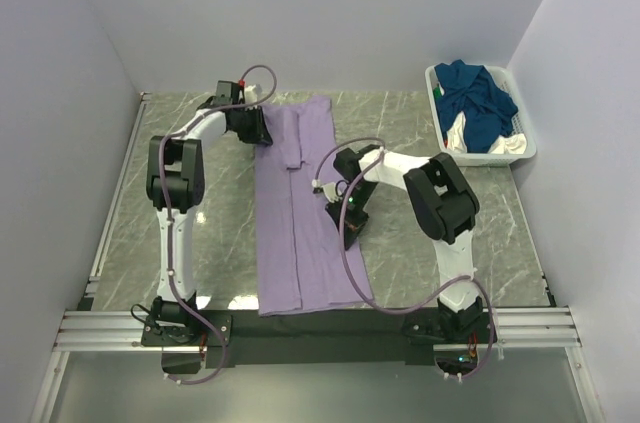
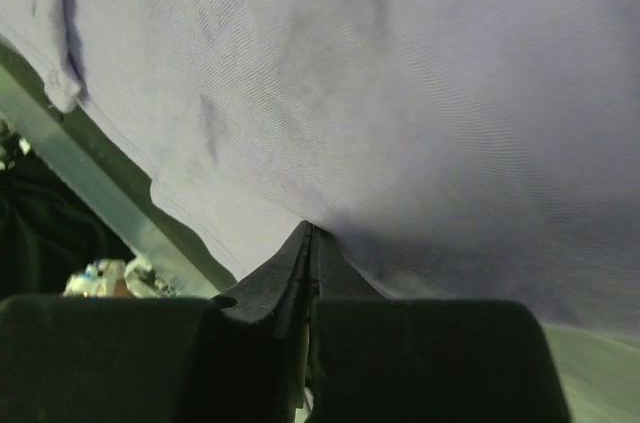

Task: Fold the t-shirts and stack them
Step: Fold the tshirt

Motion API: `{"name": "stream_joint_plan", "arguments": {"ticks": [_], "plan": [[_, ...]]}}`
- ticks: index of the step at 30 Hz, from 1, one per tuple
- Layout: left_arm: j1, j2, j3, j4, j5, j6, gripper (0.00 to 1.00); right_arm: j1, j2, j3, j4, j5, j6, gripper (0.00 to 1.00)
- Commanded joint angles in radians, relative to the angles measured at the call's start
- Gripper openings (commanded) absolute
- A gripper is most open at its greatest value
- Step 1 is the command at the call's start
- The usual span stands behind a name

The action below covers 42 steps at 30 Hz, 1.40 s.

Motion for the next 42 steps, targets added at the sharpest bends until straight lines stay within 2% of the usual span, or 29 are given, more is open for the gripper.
{"name": "stream_joint_plan", "arguments": {"ticks": [1, 7, 14, 22, 24, 27, 28, 30, 31, 33, 34, 35, 36, 37, 38, 39, 40, 41, 42], "plan": [[-0.004, 0.072, 0.104, 0.021, -0.054, -0.042, 0.25, -0.056, 0.042, 0.089, 0.051, 0.085, -0.003, 0.02], [0.007, 0.187, 0.284, 0.012, -0.06, -0.073, 0.24, -0.135, 0.136, 0.273, -0.003, 0.09, 0.003, 0.03], [0.032, 0.274, 0.422, 0.035, -0.016, -0.084, 0.31, -0.126, 0.206, 0.385, -0.04, 0.042, 0.015, 0.03], [0.046, 0.262, 0.444, 0.04, -0.019, -0.073, 0.34, -0.074, 0.136, 0.235, 0.001, -0.007, 0.043, 0.04], [0.052, 0.238, 0.396, 0.055, -0.004, -0.067, 0.35, -0.066, 0.118, 0.194, 0.011, -0.033, 0.053, 0.05], [0.064, 0.155, 0.313, 0.07, 0.056, -0.033, 0.49, -0.058, 0.072, 0.151, 0.021, -0.047, 0.055, 0.09], [0.065, 0.1, 0.297, 0.067, 0.064, -0.021, 0.56, -0.057, 0.046, 0.146, 0.018, -0.064, 0.05, 0.14], [0.082, 0.029, 0.228, 0.075, 0.096, 0.019, 0.59, -0.057, 0.009, 0.146, 0.011, -0.087, 0.032, 0.21], [0.09, -0.062, 0.194, 0.08, 0.13, 0.034, 0.6, -0.057, -0.04, 0.151, 0.002, -0.114, 0.021, 0.29], [0.116, -0.176, 0.062, 0.09, 0.156, 0.101, 0.61, -0.057, -0.106, 0.148, 0.001, -0.113, -0.014, 0.33], [0.125, -0.312, 0.003, 0.11, 0.18, 0.135, 0.62, -0.057, -0.184, 0.14, 0.012, -0.095, -0.025, 0.38], [0.128, -0.383, -0.13, 0.118, 0.19, 0.216, 0.62, -0.057, -0.223, 0.113, 0.018, -0.046, -0.04, 0.39], [0.128, -0.455, -0.201, 0.119, 0.2, 0.282, 0.61, -0.055, -0.264, 0.09, 0.026, -0.006, -0.078, 0.4], [0.153, -0.591, -0.269, 0.086, 0.219, 0.345, 0.6, -0.055, -0.343, 0.039, 0.046, 0.029, -0.101, 0.4], [0.153, -0.656, -0.388, 0.054, 0.24, 0.485, 0.6, -0.054, -0.384, 0.007, 0.06, 0.109, -0.126, 0.4], [0.151, -0.717, -0.442, 0.016, 0.254, 0.566, 0.59, -0.05, -0.424, -0.028, 0.075, 0.148, -0.181, 0.4], [0.151, -0.826, -0.493, -0.038, 0.265, 0.646, 0.58, -0.044, -0.497, -0.065, 0.11, 0.183, -0.206, 0.4], [0.15, -0.875, -0.585, -0.143, 0.283, 0.809, 0.57, -0.037, -0.533, -0.134, 0.126, 0.22, -0.232, 0.39], [0.148, -0.923, -0.633, -0.211, 0.288, 0.892, 0.56, -0.009, -0.568, -0.171, 0.139, 0.269, -0.277, 0.39]]}}
